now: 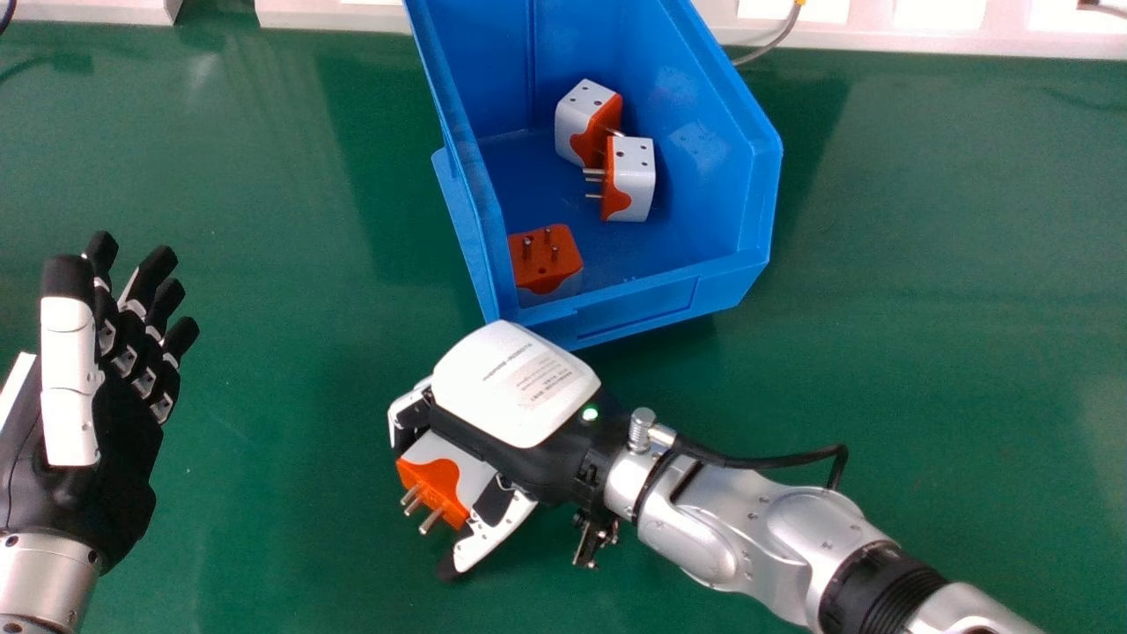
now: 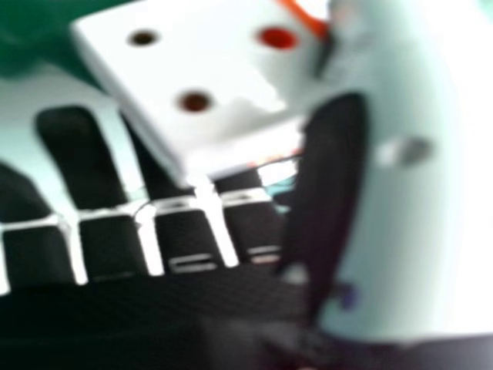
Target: Pick all objects and put in blue box
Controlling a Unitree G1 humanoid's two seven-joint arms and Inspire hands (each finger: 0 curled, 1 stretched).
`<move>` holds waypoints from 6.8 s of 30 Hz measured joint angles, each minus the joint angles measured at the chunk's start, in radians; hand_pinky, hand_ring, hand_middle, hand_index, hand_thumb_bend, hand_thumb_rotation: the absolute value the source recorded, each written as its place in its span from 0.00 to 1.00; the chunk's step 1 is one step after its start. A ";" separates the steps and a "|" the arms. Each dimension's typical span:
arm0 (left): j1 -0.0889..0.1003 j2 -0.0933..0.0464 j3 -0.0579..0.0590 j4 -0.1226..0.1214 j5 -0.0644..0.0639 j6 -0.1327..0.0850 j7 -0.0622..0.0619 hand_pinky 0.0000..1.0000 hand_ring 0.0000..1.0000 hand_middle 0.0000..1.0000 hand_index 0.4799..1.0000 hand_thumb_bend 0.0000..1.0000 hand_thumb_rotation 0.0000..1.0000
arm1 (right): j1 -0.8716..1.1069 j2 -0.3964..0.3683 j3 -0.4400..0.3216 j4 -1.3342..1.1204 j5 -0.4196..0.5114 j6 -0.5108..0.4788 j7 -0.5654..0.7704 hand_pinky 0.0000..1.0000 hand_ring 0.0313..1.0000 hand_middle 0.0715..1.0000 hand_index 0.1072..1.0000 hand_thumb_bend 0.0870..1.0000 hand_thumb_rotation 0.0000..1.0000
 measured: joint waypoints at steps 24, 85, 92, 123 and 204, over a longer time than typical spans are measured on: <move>-0.041 0.002 -0.004 0.052 0.001 0.003 -0.003 1.00 1.00 0.99 0.99 0.84 0.96 | 0.366 -0.231 -0.188 -0.647 0.094 0.039 0.151 0.08 0.08 0.11 0.41 0.43 0.15; -0.050 -0.005 -0.017 0.073 0.018 -0.027 -0.023 1.00 1.00 1.00 0.98 0.82 0.96 | -0.533 -0.039 -0.161 0.333 0.001 0.325 0.024 0.38 0.44 0.51 0.43 0.45 0.15; -0.050 -0.005 -0.018 0.071 0.019 -0.026 -0.023 1.00 1.00 1.00 0.99 0.81 0.96 | -0.533 -0.041 -0.088 0.326 -0.033 0.357 0.064 0.71 0.83 0.88 0.83 0.67 0.50; -0.081 -0.003 -0.020 0.106 0.021 -0.027 -0.022 1.00 1.00 0.99 0.99 0.82 0.96 | -0.132 -0.188 -0.208 -0.245 0.011 0.434 -0.113 0.75 0.91 0.96 0.92 0.30 0.50; -0.059 0.021 -0.024 0.193 0.101 -0.152 -0.040 1.00 1.00 0.99 0.96 0.85 0.93 | 0.907 0.000 -0.843 -1.011 0.902 0.245 0.312 1.00 1.00 1.00 1.00 0.51 1.00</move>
